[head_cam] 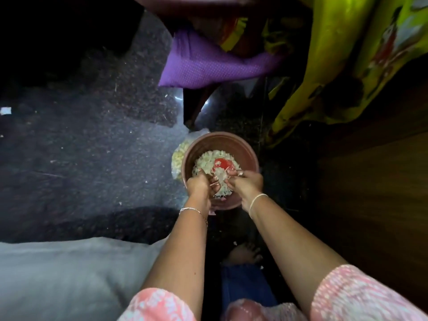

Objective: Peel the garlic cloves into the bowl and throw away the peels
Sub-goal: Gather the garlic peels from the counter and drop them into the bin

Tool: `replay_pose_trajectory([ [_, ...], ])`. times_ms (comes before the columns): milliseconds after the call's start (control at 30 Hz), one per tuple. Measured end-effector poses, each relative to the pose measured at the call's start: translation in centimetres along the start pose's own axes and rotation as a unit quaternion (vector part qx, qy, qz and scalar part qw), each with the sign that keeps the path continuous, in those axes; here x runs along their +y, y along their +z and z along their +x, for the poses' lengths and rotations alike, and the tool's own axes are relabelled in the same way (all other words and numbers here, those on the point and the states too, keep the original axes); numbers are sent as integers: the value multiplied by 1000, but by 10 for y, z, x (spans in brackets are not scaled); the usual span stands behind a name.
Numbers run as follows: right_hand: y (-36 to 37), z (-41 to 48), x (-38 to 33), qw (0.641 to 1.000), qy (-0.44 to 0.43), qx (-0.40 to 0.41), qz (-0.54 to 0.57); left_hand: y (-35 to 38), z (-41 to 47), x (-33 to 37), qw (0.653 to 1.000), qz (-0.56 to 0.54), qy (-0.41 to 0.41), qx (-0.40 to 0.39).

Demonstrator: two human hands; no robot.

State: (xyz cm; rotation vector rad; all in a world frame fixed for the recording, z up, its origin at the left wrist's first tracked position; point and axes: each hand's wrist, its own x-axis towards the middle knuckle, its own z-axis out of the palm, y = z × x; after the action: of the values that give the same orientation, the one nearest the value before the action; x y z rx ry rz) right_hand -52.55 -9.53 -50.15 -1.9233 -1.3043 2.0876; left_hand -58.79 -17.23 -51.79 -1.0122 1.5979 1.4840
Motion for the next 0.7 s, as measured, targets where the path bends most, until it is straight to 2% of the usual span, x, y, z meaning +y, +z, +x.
replay_pose_trajectory([
  [233,11,10,2,990,-57,58,-118,3,10,-1,998,47,49,6],
  [400,11,18,4,995,-33,33,-93,8,12,-3,996,57,70,-3],
  [567,7,15,-5,1000,24,-13,-9,9,9,-5,995,55,78,9],
  [700,6,15,-3,998,-14,-15,-51,7,8,-3,996,54,71,5],
])
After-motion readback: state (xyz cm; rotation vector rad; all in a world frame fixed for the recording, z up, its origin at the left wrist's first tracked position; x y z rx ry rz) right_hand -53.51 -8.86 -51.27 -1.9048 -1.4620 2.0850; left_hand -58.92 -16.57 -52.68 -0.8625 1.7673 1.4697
